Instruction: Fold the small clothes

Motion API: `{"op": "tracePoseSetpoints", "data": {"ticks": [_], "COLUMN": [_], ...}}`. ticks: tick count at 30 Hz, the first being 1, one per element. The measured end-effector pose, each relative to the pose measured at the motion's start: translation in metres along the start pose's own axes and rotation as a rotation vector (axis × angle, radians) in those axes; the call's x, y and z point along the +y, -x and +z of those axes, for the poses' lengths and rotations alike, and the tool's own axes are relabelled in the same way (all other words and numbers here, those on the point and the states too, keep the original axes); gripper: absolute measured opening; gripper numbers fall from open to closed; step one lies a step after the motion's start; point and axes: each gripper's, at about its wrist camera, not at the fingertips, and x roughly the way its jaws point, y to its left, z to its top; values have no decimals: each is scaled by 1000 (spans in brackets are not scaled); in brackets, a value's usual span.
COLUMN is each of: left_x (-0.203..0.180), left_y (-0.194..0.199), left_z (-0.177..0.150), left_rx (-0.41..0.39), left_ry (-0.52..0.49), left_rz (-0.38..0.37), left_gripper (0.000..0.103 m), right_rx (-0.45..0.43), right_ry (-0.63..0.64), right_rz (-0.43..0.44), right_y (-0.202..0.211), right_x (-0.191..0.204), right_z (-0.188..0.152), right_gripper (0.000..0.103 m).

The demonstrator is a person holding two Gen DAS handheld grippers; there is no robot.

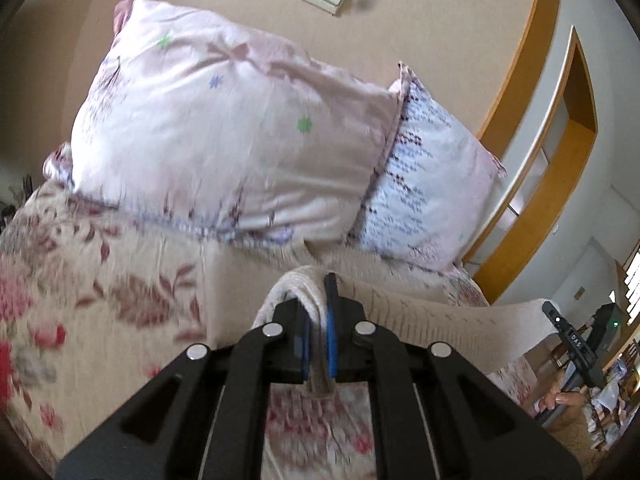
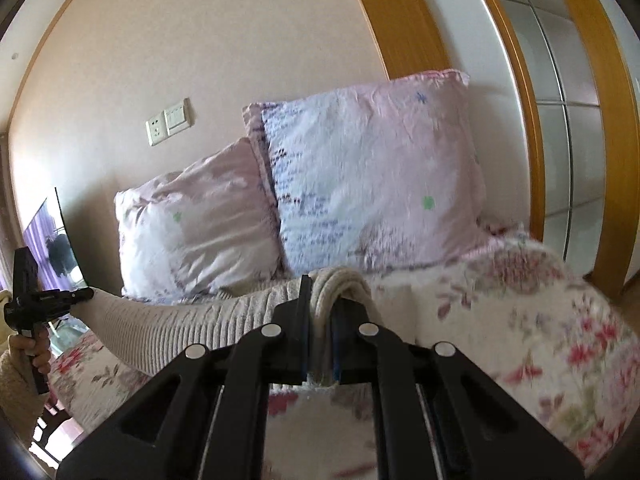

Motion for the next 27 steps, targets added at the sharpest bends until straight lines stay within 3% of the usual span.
{"op": "tracePoseSetpoints", "data": {"ticks": [7, 10, 15, 21, 23, 27], "left_x": [17, 38, 78, 104, 107, 109], "left_y": [-60, -103, -172, -199, -206, -213], "left_z": [35, 32, 9, 7, 10, 15], "left_rx": [-12, 52, 201, 234, 224, 210], "left_ry": [72, 127, 248, 395, 428, 469], "left_rz": [13, 50, 108, 45, 24, 3], "left_gripper": [6, 6, 6, 7, 8, 19], "right_rx": [6, 86, 296, 360, 377, 365], "right_ry": [-29, -80, -219, -352, -410, -426], "right_rz": [-18, -36, -85, -104, -91, -103], "right_y": [-67, -109, -184, -223, -234, -247], "right_x": [-11, -23, -56, -78, -83, -83], "right_z": [17, 5, -29, -35, -32, -24], "right_gripper": [8, 8, 8, 10, 17, 46]}}
